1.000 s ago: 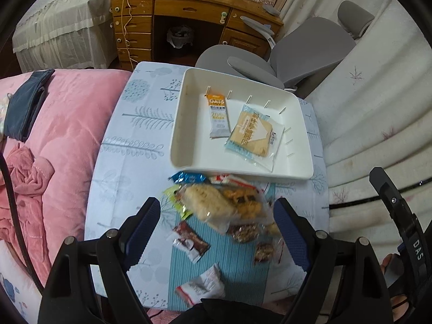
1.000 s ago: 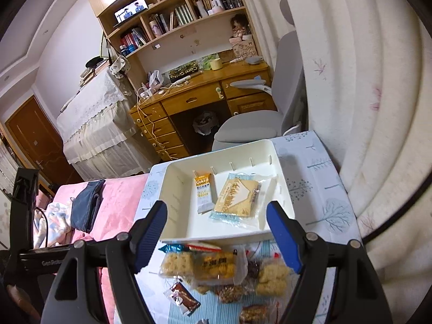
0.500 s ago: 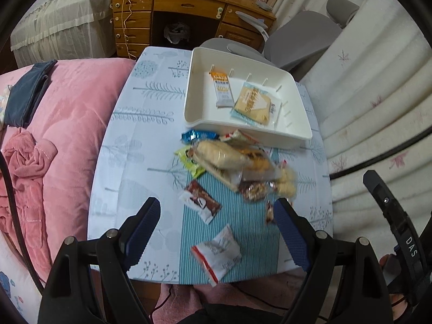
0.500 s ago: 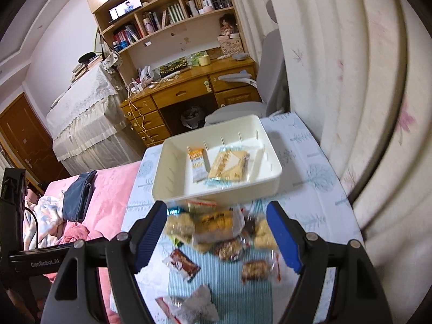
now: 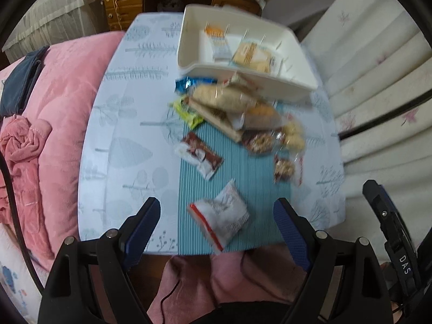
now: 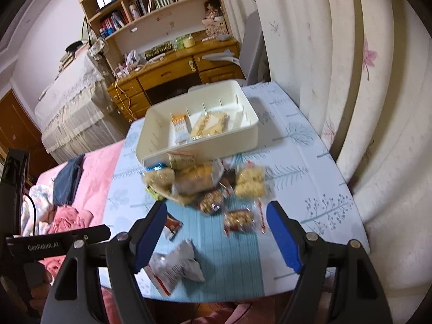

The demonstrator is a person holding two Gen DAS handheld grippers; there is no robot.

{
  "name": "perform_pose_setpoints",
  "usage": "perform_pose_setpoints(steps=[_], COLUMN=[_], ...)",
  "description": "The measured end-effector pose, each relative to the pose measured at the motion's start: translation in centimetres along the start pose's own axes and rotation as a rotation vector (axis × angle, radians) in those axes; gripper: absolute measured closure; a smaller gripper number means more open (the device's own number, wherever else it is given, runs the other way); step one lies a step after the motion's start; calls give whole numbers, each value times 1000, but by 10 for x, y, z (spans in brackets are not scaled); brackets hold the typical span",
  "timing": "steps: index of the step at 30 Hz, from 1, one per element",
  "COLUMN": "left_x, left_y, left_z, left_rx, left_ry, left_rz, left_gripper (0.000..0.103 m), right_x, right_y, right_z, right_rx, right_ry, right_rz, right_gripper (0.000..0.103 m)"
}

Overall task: Organize snacks
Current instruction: 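Withdraw both tools from the tray back over the snack pile, then grasp the white-red chip bag with the left tool while the right tool grasps the brown nut packet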

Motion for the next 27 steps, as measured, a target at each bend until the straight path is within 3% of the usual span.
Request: perform_pose_setpoints(steps=[8,16,21,27], left_x=[2,-1,-9,-11], left_y=[14,8,-1,-5], left_z=[42,91,113,130], left_rx=[55,96,76,74], left_ry=[-140,-303,-348,-332], left_rz=[-69,-281,-426,-542], left_gripper=[18,16,16,16], right_x=[-3,18,29,43], right_y=[32,54,61,61], right_z=[32,75,112,152], right_rx=[59,138,202,216], right_ry=[-147,-334,-498,-663], right_rz=[-24,-89,-120,-161], right_gripper=[26,26,26,26])
Point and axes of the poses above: each gripper's, at about its wrist camera, not at the fingertips, and z roughly the way its jaws point, y to its right, x to its top, the point moved 1 cm from there along z, roughly the way its jaws point, and after that the axes turned 14 degrees about -y, right-handed, at the moved point
